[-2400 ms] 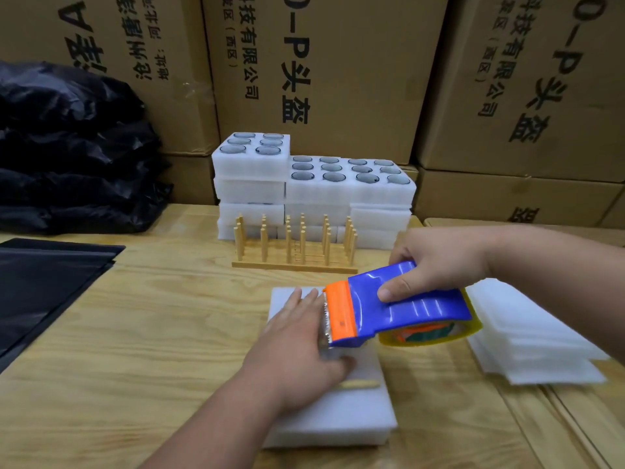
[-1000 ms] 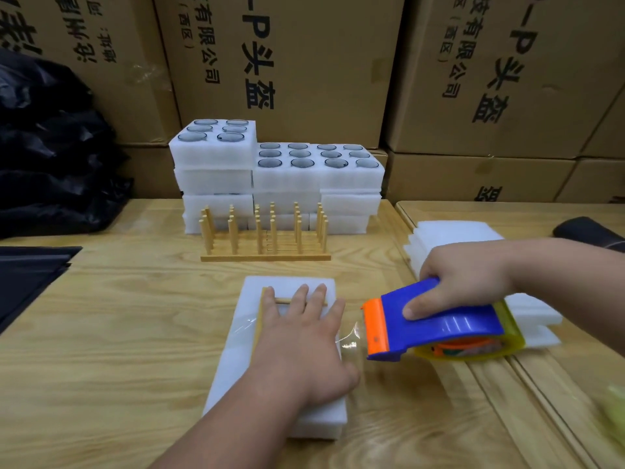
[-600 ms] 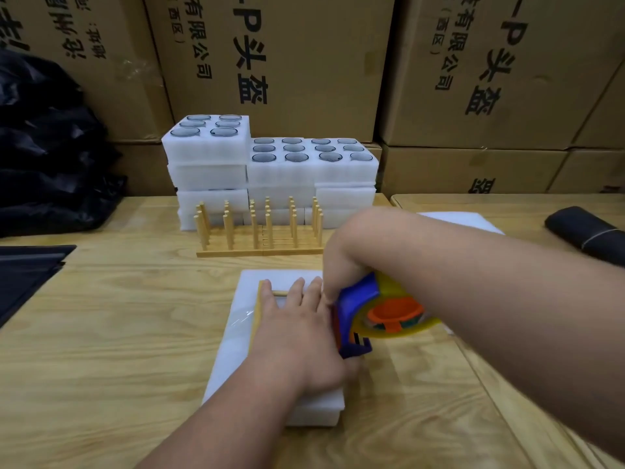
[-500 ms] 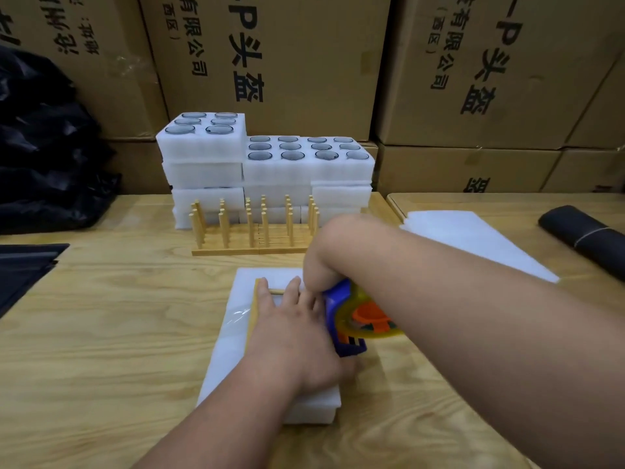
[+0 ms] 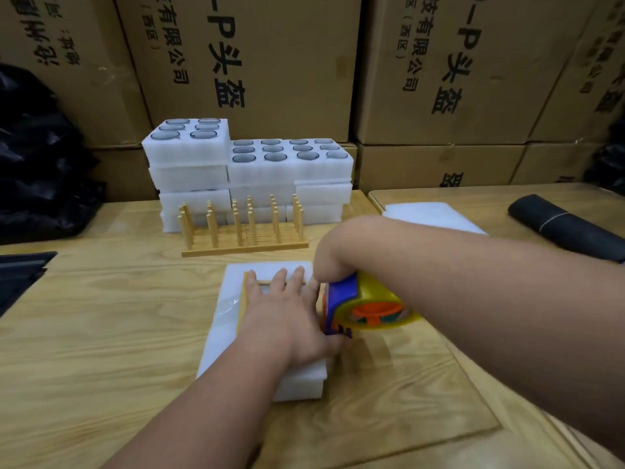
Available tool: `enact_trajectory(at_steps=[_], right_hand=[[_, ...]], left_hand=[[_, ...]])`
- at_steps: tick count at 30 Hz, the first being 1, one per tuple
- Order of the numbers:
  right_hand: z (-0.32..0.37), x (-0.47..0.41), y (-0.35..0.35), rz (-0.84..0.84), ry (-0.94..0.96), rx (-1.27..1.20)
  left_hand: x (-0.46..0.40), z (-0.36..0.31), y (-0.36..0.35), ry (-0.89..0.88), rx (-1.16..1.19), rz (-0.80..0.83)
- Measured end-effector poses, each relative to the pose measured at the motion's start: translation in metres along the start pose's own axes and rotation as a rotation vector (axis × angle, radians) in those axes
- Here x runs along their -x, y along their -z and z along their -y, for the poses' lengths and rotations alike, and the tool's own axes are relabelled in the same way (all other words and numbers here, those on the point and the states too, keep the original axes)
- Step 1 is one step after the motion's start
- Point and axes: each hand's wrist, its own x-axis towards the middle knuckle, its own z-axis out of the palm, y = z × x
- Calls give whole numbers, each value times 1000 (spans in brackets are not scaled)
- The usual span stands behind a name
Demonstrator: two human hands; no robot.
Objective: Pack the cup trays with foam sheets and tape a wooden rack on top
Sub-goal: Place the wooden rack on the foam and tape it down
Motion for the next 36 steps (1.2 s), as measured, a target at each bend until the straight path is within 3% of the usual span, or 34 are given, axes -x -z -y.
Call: enact_trajectory(at_steps=[4,6,12,17,22,25,28,30,32,34,36], right_hand=[[-41,22,10,-10,-146,-55],[-56,31,11,-45,-221,-197],[-43,25,-11,-327,-297,-513],[-8,-5,-65,-503,-377,-498],[11,-16,-135,-665,-328,-428],[12,-18,-141,-643,-353,-473],[8,-11,-133,-671,-353,-651],[15,4,-137,-921,-323,-848],[37,27,-145,-1127,-174,-1134],[63,44,-156,-1124,46,-1393],[78,52,-162,-996,199,-1618]], left_hand=[[-1,2,-2,4,-7,14],[0,2,-3,13,6,12],[0,2,-5,15,14,6],[0,2,-5,2,13,-1],[-1,4,-5,-1,31,14],[0,5,-2,-2,63,34],[3,9,11,-36,322,-9],[9,19,23,-56,686,-172],[23,37,31,-48,907,-411],[36,61,28,14,1085,-561],[47,82,17,119,1313,-585]])
